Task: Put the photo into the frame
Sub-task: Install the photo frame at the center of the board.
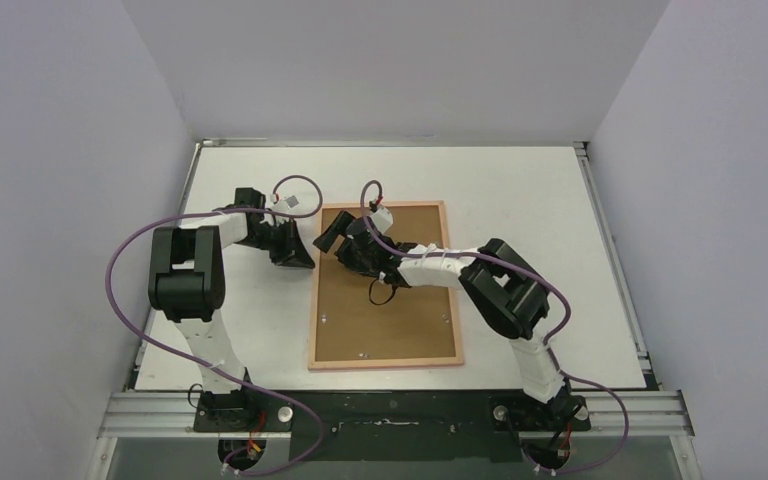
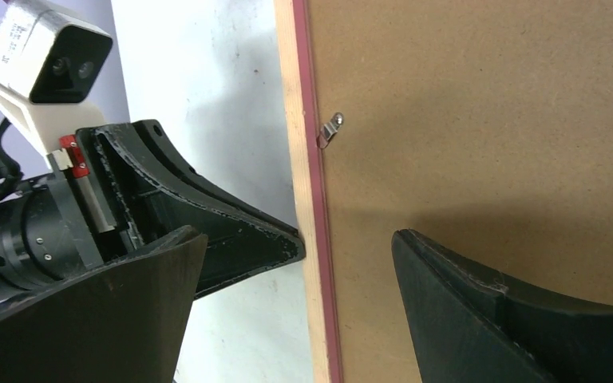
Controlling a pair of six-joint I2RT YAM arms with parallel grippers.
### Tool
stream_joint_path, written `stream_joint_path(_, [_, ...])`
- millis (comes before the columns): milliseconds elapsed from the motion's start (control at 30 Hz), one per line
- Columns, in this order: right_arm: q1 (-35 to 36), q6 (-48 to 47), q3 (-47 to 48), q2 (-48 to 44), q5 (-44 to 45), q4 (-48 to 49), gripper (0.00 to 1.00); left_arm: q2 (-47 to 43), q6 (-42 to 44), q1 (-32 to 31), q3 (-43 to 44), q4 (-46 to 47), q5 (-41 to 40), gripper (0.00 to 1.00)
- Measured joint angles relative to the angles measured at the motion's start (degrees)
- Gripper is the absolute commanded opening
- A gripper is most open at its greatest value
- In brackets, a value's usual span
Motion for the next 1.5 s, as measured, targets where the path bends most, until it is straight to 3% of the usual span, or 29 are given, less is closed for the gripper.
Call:
stream_joint_path(467, [0.1, -1.0, 11.7, 8.5, -0.2, -2.1, 0.90, 0.0, 0.0, 0.0, 0.0, 0.0, 0.0, 0.00])
stream_joint_path(1500, [1.3, 4.9, 18.9, 12.1, 6.4, -7.6, 0.90, 0.0, -0.1, 0.0, 0.0, 0.0, 0.1, 0.00])
